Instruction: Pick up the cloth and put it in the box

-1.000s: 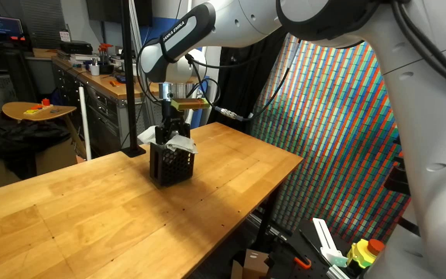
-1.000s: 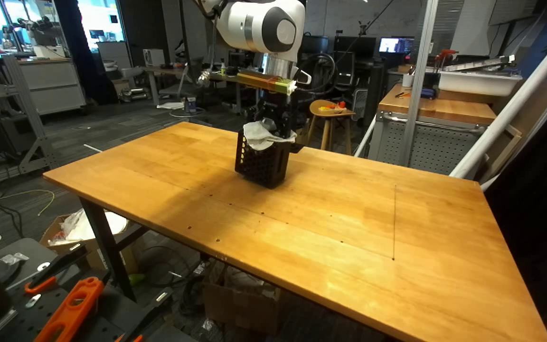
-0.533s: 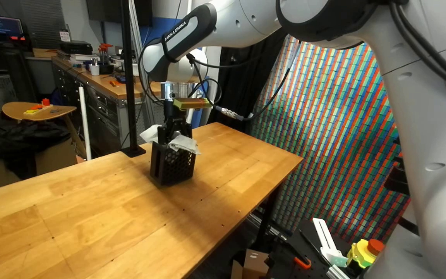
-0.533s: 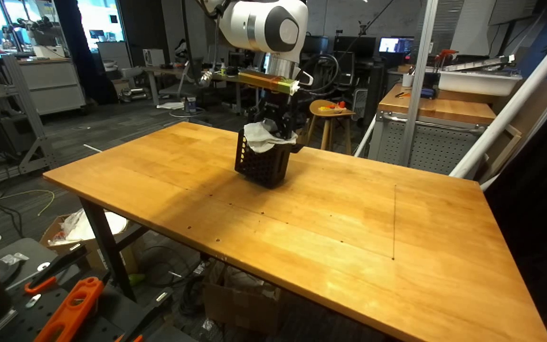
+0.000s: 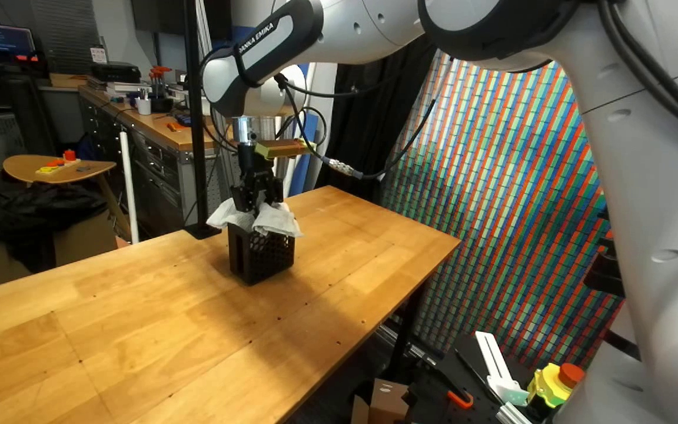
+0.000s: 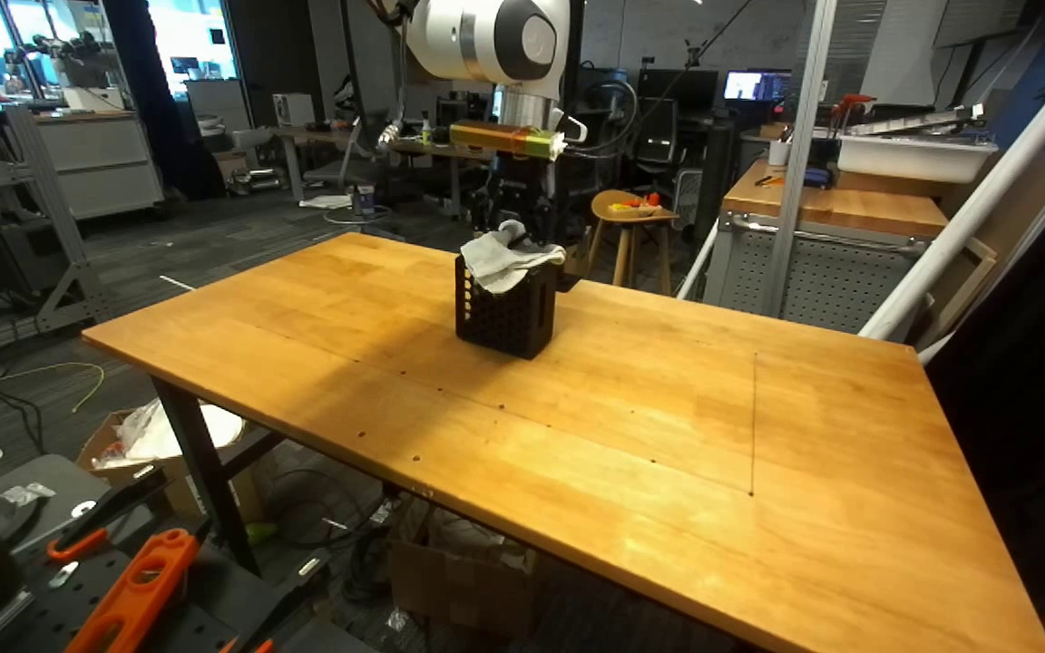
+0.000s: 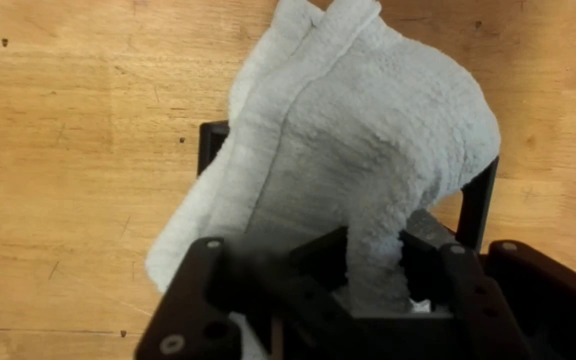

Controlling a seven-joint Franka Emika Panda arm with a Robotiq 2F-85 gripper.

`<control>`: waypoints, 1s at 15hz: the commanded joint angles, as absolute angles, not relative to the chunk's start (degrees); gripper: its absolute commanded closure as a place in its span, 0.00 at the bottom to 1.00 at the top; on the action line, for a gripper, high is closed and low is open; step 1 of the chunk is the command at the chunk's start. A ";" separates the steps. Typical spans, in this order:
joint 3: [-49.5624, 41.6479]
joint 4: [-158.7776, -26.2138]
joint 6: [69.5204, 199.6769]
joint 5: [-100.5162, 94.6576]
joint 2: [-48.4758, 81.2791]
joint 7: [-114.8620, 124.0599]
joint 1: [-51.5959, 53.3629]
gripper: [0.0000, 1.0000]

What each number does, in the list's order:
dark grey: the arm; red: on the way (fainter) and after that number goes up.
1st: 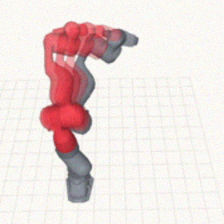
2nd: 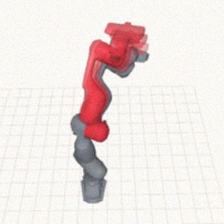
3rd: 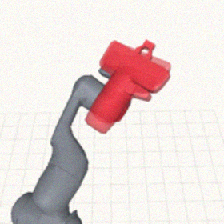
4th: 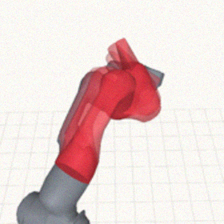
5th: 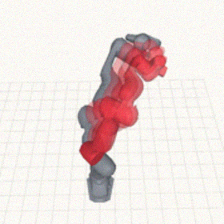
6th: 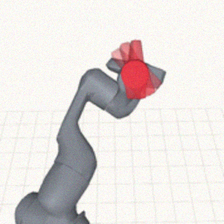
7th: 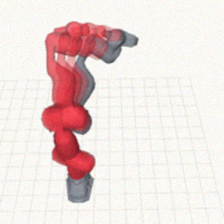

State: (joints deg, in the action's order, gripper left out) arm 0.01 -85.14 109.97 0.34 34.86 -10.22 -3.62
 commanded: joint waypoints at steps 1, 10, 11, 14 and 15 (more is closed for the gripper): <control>0.47 -83.13 106.87 -1.06 33.88 -12.37 -3.17 0.60; 0.13 -83.64 105.38 -4.18 30.54 -15.25 -2.73 0.00; 0.05 -83.67 105.54 -4.79 30.18 -15.50 -2.72 0.00; -0.19 -83.44 105.60 -6.43 28.72 -15.86 -2.66 0.25; -0.20 -83.33 105.79 -6.93 28.30 -15.70 -2.53 0.25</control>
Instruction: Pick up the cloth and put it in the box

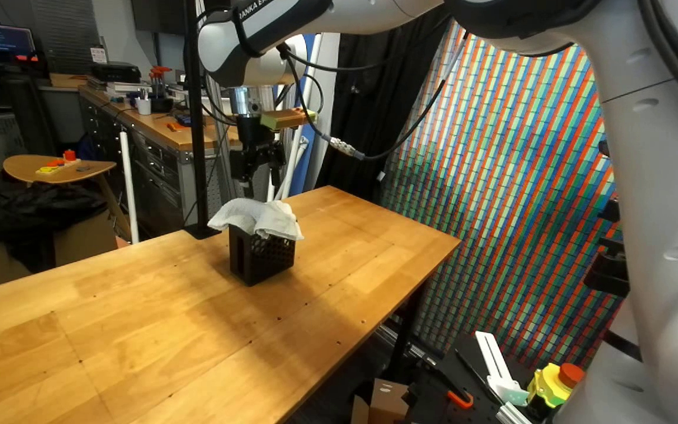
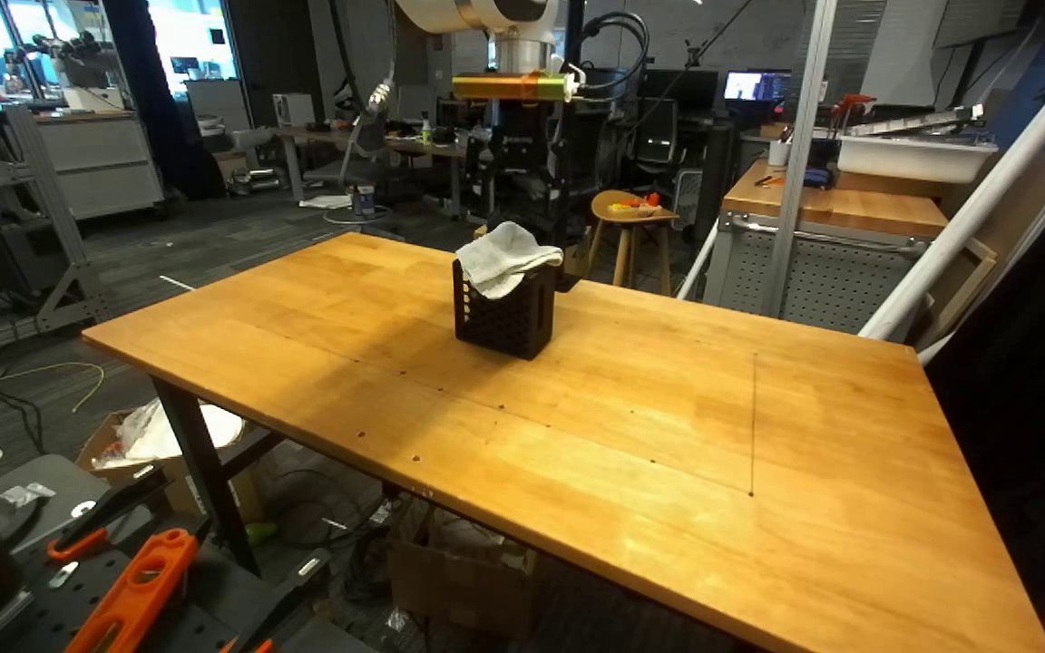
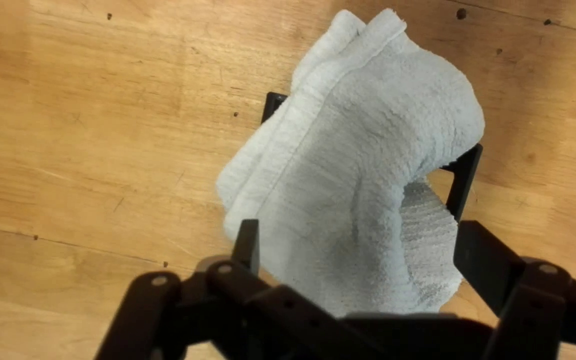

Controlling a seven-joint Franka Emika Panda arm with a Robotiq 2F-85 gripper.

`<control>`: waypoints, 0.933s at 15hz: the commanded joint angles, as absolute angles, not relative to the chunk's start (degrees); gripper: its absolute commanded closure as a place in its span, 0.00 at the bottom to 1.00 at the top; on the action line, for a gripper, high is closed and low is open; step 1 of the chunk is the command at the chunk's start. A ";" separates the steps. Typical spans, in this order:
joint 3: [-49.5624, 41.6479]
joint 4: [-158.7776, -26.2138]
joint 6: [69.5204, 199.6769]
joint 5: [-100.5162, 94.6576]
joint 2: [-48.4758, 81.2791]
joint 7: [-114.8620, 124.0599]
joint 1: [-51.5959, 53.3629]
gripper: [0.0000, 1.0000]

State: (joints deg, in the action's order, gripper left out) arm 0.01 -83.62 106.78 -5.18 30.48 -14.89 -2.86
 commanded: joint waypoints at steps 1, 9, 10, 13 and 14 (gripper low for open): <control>-0.14 -83.25 105.94 -7.20 28.00 -15.57 -2.46 0.25; 0.93 -83.05 107.50 -5.58 28.14 -15.55 -2.35 0.88; 1.02 -83.13 107.82 -5.54 28.24 -15.63 -2.36 0.89; 1.25 -83.71 109.24 -5.88 28.49 -16.75 -2.53 0.95; 1.25 -83.88 109.69 -5.99 28.62 -17.30 -2.65 0.91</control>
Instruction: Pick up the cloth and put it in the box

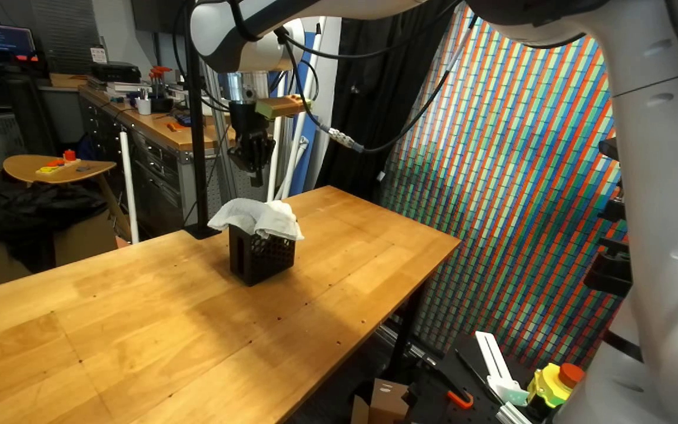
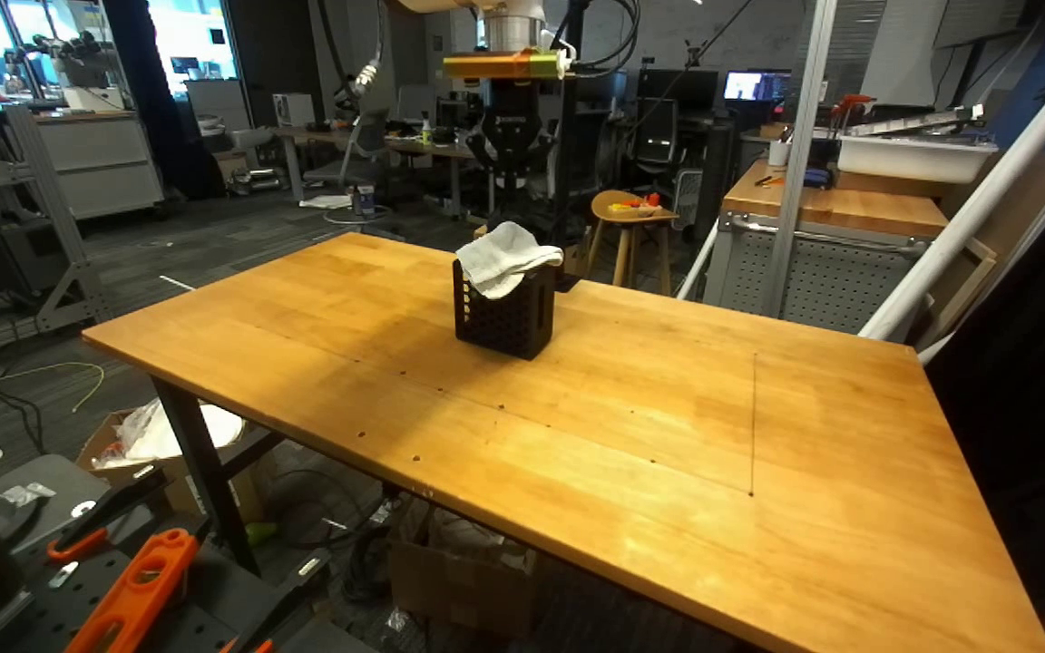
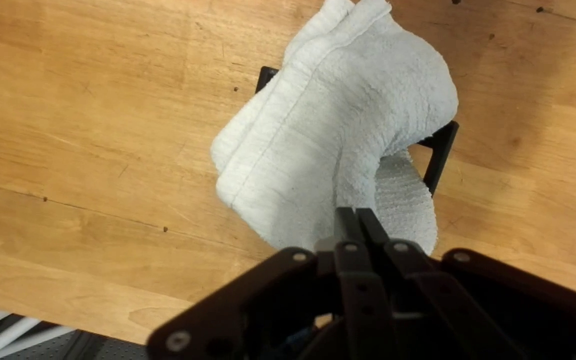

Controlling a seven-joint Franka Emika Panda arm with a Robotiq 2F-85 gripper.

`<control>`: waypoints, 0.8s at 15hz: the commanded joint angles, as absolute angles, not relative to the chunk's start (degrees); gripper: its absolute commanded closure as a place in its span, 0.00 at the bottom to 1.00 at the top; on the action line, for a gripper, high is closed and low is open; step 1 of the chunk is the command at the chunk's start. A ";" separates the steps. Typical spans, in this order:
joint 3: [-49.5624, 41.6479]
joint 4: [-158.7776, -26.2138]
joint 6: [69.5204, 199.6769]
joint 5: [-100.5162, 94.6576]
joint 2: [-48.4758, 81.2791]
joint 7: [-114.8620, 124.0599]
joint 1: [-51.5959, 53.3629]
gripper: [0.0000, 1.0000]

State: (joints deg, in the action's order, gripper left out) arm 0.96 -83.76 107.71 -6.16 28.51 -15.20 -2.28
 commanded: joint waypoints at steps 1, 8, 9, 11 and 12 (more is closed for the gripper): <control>1.32 -84.10 110.27 -5.71 28.71 -17.94 -2.91 0.91; 1.55 -85.26 111.28 -4.24 31.42 -19.48 -4.13 0.89; 1.74 -85.29 111.10 -3.65 31.92 -19.60 -4.28 0.89; 1.96 -85.50 110.71 -3.19 32.67 -19.53 -4.24 0.90; 2.23 -85.61 110.64 -2.72 33.02 -19.79 -4.30 0.90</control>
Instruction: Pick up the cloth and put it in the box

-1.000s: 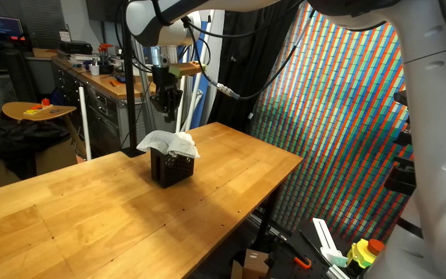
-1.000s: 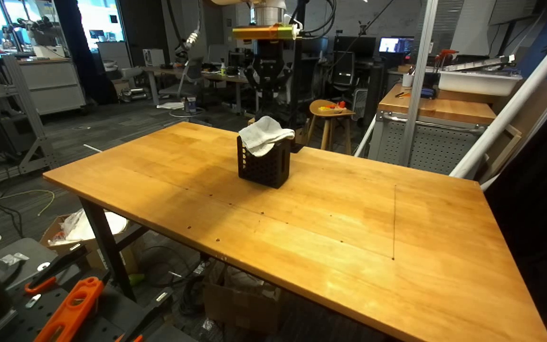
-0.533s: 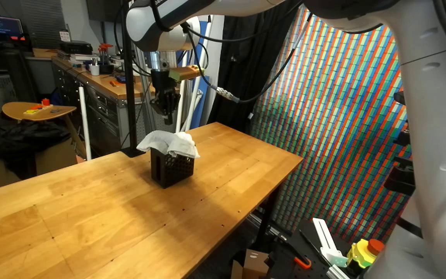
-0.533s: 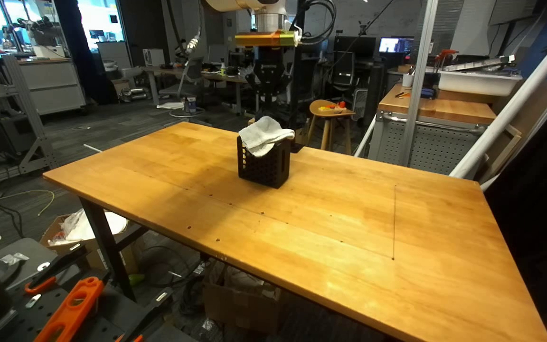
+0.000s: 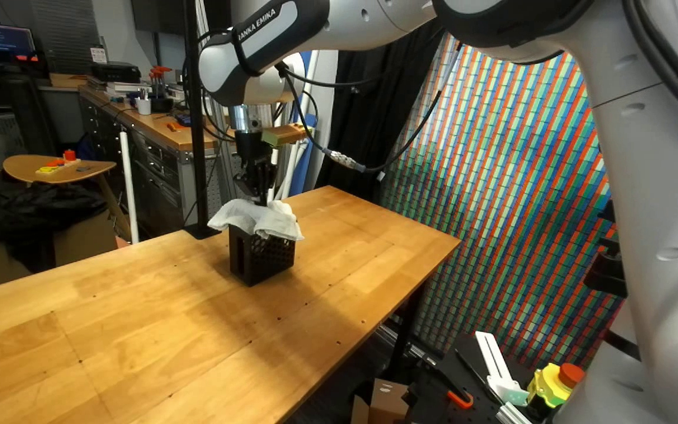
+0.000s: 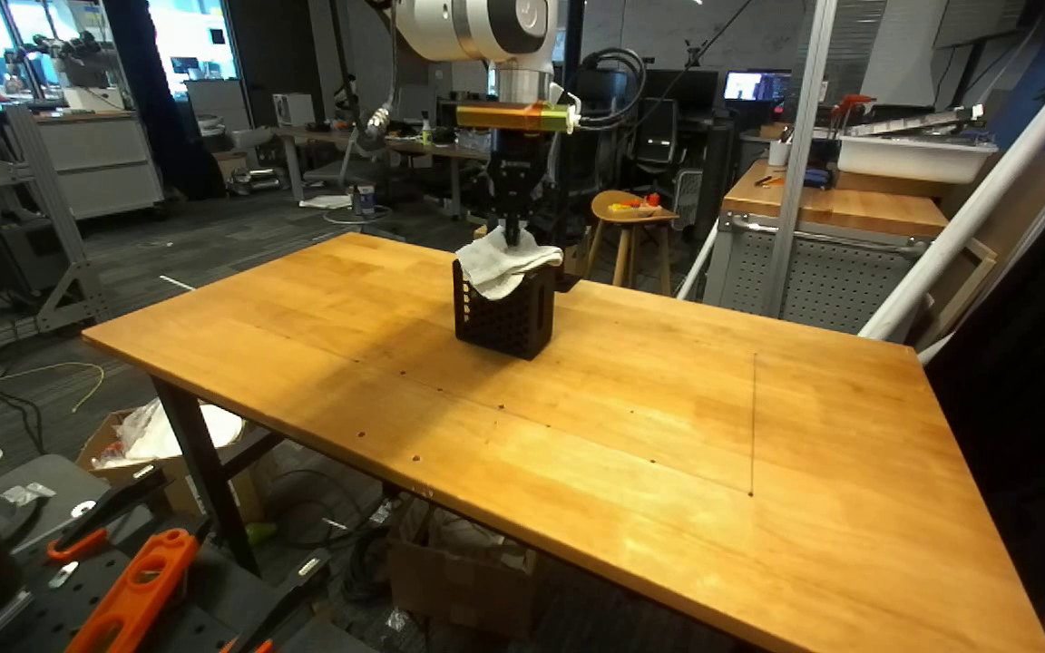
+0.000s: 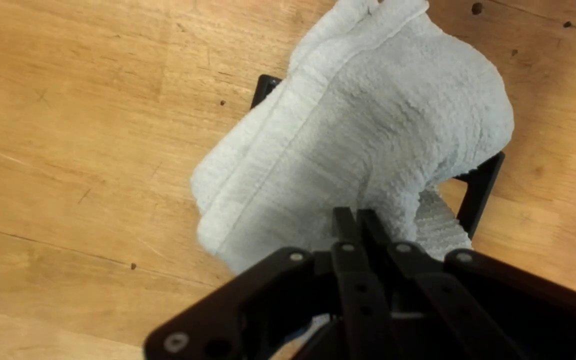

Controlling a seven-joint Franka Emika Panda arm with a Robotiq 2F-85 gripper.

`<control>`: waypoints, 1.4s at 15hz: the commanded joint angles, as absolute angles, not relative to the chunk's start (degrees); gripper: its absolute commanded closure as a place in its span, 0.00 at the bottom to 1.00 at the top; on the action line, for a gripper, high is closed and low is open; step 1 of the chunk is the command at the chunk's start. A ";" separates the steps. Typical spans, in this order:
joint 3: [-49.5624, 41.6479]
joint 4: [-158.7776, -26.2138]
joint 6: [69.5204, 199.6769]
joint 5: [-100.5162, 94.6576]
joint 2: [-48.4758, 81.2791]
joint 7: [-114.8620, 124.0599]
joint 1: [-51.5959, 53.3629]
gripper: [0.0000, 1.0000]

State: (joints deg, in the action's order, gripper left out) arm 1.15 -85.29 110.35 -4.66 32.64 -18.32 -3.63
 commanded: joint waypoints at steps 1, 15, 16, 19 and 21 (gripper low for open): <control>2.23 -85.60 110.43 -2.73 33.33 -19.64 -4.12 0.89; 2.34 -85.94 110.19 0.57 37.09 -18.84 -4.95 0.89; 2.37 -85.96 110.46 0.84 37.28 -18.93 -5.18 0.89; 2.40 -86.19 110.89 2.15 37.81 -18.72 -5.78 0.89; 2.10 -86.65 111.54 2.66 38.06 -18.08 -5.96 0.89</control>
State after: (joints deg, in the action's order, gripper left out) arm 2.00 -86.06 109.78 1.37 36.58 -18.54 -5.10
